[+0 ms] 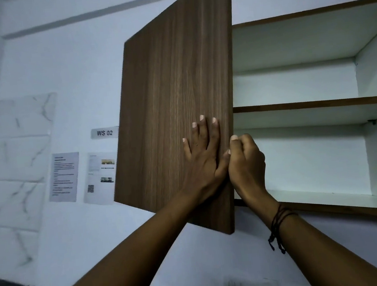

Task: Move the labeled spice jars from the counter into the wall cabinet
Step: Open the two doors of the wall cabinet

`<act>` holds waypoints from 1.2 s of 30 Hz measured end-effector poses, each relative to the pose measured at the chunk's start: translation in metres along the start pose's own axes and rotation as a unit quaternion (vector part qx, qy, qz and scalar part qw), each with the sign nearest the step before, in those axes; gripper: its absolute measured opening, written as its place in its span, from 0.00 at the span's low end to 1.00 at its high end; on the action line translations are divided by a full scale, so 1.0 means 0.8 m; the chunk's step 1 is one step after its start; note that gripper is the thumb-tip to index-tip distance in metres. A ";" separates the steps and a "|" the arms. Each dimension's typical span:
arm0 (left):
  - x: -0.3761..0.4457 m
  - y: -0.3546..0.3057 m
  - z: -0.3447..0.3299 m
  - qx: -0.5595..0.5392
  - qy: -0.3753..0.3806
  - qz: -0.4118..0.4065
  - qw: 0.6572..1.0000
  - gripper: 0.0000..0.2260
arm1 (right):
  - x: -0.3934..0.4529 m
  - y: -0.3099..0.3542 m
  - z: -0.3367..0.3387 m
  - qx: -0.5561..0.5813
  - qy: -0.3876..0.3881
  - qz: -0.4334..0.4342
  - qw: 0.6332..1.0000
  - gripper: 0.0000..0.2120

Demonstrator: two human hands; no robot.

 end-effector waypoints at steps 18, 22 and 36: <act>-0.077 0.045 0.313 -0.269 -0.013 0.032 0.962 0.30 | -0.108 0.235 -0.145 0.183 0.079 0.229 0.953 0.09; -0.100 0.066 0.375 -0.248 -0.031 0.055 0.967 0.27 | -0.134 0.275 -0.206 0.229 0.125 0.188 0.947 0.20; -0.146 0.202 0.525 -0.137 -0.113 0.230 0.957 0.13 | -0.165 0.346 -0.379 0.120 0.415 0.215 0.876 0.30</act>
Point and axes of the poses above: each hand's wrist, its own x-axis towards the middle knuckle, its own z-axis out of the back of the hand, y = z × x, the point moved 3 cm from there along x, towards the middle knuckle, and after that the axes turned 6 degrees about y, right-handed, at the moved point
